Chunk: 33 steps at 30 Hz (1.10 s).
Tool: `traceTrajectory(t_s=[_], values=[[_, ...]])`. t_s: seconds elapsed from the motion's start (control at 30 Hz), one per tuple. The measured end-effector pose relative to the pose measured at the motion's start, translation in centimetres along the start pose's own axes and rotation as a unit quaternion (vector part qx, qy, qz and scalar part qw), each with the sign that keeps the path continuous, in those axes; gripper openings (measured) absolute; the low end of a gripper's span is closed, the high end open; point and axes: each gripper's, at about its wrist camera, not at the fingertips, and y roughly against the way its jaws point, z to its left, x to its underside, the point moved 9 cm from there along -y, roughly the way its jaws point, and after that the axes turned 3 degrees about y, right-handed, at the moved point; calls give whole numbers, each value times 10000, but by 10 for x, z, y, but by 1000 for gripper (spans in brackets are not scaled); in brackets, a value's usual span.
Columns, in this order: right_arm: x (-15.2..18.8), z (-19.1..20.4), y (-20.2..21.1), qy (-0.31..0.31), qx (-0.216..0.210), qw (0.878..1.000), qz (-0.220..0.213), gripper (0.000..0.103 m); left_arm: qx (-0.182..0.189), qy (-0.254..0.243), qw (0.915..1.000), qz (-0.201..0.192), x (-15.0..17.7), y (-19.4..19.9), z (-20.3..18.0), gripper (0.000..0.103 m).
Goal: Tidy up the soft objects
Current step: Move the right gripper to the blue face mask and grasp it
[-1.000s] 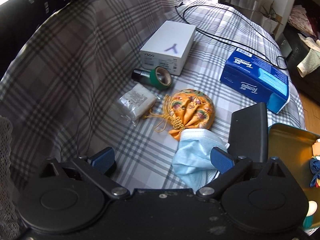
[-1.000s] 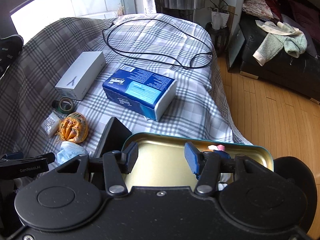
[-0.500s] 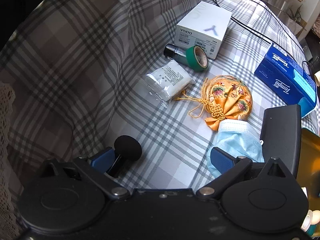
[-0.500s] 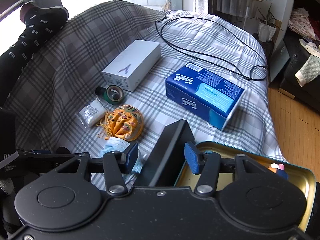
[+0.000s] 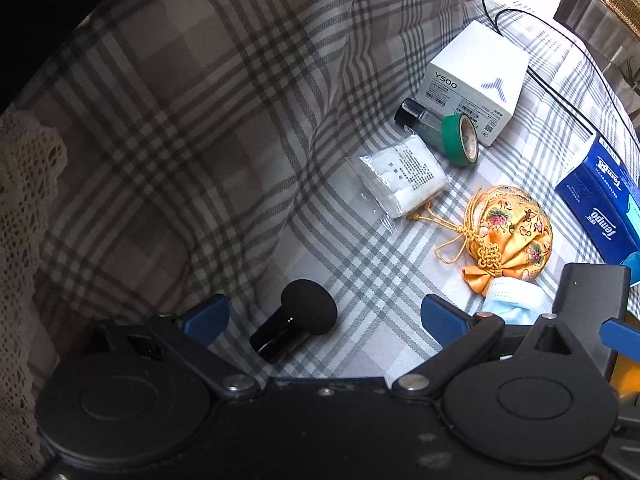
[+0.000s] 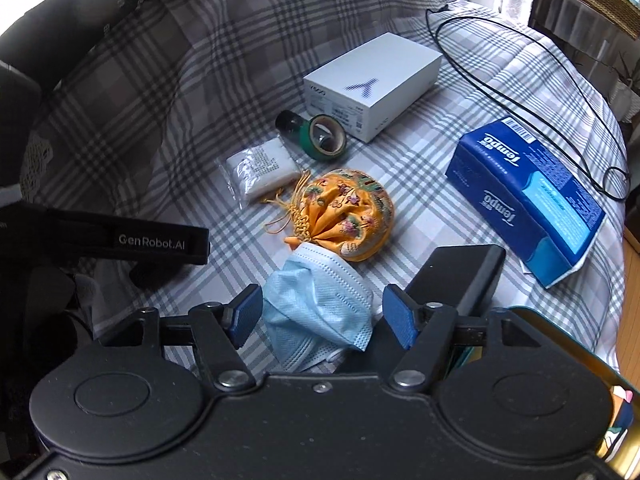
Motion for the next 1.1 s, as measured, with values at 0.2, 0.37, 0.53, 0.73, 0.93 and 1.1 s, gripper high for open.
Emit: traceTrajectory(t_s=[0.2, 0.37, 0.53, 0.73, 0.93, 1.1], values=[[5, 19, -25, 937, 186, 9954, 50, 65, -25, 92, 9999, -65, -6, 1, 5, 102], [8, 26, -46, 1192, 122, 9925, 233, 65, -82, 129, 9999, -71, -8, 0, 10, 102], [12, 28, -58, 1430, 308, 9886, 358, 65, -88, 78, 9999, -29, -6, -4, 8, 102], [13, 27, -58, 1471, 316, 9878, 400, 51, -79, 36, 10000, 0, -5, -7, 6, 102], [11, 20, -45, 1150, 265, 9926, 266, 38, -127, 15, 9999, -31, -6, -8, 8, 102], [7, 11, -23, 636, 133, 9978, 95, 37, -199, -86, 9998, -24, -4, -12, 5, 102]])
